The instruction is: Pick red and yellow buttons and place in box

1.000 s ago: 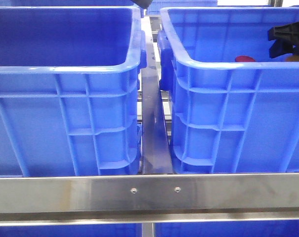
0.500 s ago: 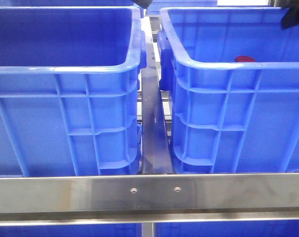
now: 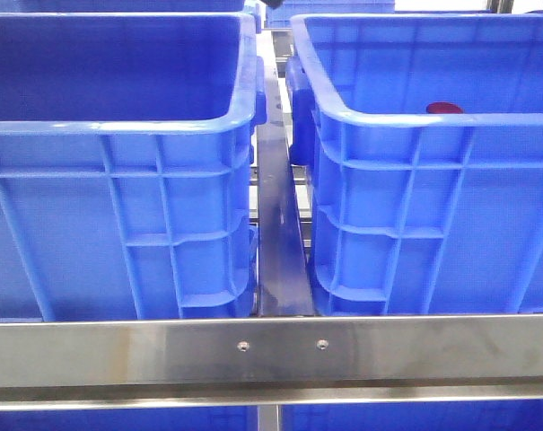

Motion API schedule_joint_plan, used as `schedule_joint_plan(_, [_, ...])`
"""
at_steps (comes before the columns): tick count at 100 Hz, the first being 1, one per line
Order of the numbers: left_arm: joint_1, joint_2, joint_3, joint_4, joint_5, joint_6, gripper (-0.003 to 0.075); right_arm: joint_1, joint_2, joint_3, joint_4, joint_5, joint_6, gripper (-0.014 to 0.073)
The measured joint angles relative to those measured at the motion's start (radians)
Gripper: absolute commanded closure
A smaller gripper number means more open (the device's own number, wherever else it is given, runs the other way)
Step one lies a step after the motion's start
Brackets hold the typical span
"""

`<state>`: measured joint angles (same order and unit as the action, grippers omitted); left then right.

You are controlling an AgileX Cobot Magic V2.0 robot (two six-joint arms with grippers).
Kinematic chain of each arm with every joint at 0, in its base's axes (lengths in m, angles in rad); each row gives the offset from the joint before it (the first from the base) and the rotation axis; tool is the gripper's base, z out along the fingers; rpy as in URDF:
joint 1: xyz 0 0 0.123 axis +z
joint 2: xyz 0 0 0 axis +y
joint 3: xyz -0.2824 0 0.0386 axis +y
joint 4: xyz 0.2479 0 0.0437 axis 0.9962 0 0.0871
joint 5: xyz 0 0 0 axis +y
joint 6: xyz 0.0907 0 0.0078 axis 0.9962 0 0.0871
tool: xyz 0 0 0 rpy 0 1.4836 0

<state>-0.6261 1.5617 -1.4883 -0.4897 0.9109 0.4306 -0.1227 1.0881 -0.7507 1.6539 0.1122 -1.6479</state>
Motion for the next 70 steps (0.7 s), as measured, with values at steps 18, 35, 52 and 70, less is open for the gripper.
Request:
schedule_joint_plan(18, [0.000, 0.000, 0.002, 0.000, -0.018, 0.000, 0.0740, 0.000, -0.223, 0.141, 0.000, 0.000, 0.000, 0.0654])
schedule_joint_plan(35, [0.000, -0.023, 0.054, 0.000, -0.061, 0.000, 0.0740, 0.000, -0.425, 0.244, 0.000, 0.000, -0.002, 0.0654])
schedule_joint_plan(52, [0.000, -0.112, 0.160, 0.000, -0.144, 0.000, 0.0740, 0.000, -0.609, 0.326, 0.000, 0.016, -0.002, 0.0654])
schedule_joint_plan(70, [0.000, -0.248, 0.294, 0.004, -0.240, 0.000, 0.0740, 0.000, -0.732, 0.399, 0.000, 0.057, -0.002, 0.0654])
